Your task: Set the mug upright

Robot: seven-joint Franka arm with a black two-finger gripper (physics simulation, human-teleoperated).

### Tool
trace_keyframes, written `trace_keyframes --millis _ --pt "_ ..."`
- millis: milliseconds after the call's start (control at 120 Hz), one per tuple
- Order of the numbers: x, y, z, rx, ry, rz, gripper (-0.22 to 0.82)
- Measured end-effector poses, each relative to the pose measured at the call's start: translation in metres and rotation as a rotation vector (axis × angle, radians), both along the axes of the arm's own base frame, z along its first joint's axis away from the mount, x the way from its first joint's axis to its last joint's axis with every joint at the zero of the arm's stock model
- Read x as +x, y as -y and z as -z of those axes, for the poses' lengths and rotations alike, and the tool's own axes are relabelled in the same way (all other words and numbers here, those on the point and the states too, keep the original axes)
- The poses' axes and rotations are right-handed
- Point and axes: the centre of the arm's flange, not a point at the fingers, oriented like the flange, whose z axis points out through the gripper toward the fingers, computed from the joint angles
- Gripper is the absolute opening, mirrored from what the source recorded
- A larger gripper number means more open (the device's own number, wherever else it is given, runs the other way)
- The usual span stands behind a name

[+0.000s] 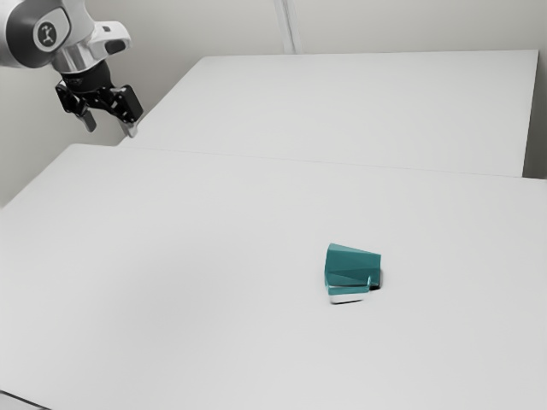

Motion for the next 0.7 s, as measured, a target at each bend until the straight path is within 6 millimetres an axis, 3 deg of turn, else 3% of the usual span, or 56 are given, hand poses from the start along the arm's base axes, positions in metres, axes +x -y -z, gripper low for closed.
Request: trace_keyframes --millis 175,308,500,700 --pt "0.003 0.000 0.003 0.001 0.002 0.011 0.60" --pt "0.018 0.001 0.021 0.000 -0.001 0.021 0.60" --pt "0.045 0.031 0.076 -0.246 -0.031 0.016 0.60" --pt "0.043 0.065 0.155 -0.508 -0.147 -0.053 0.60"
